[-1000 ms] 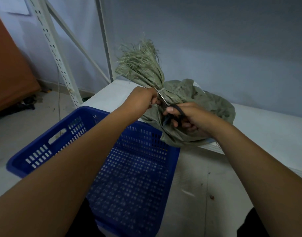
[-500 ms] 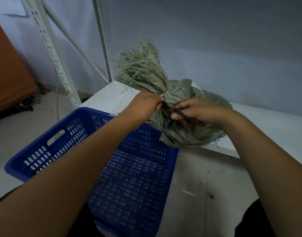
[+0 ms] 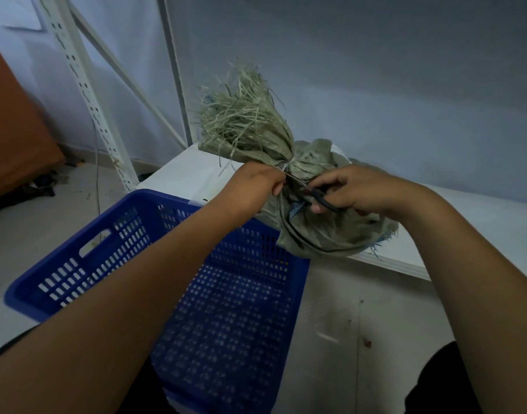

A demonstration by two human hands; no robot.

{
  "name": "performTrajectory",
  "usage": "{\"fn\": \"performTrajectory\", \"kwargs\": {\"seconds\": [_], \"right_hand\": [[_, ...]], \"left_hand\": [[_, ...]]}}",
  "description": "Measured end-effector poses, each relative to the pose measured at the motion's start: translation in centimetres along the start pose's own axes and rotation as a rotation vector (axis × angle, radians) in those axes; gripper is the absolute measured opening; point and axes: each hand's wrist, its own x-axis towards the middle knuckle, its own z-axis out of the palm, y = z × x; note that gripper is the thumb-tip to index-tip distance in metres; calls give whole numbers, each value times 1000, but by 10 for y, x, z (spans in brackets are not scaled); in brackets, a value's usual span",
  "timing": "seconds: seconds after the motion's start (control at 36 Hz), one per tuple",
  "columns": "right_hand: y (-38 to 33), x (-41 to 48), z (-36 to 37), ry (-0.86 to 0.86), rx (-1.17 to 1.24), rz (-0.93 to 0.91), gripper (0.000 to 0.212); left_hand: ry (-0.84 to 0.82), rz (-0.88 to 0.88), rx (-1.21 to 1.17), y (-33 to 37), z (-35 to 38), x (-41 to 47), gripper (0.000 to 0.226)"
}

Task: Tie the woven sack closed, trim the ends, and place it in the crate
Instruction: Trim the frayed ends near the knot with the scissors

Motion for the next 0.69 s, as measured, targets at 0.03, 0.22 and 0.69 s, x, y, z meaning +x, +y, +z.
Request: {"fn": "performTrajectory", "kwargs": {"seconds": [0.03,0.22,0.69], "right_hand": [[0,0,0,10,-8,-1,30],[0,-2,-4,35,6,20,36],[1,-7,-7,15,48,81,34]], "left_hand": [[-5,11,-2,0,0,-1,36],[24,5,-135,-7,2,6,42],[-17,-106,-644,-14,5,13,41]]}}
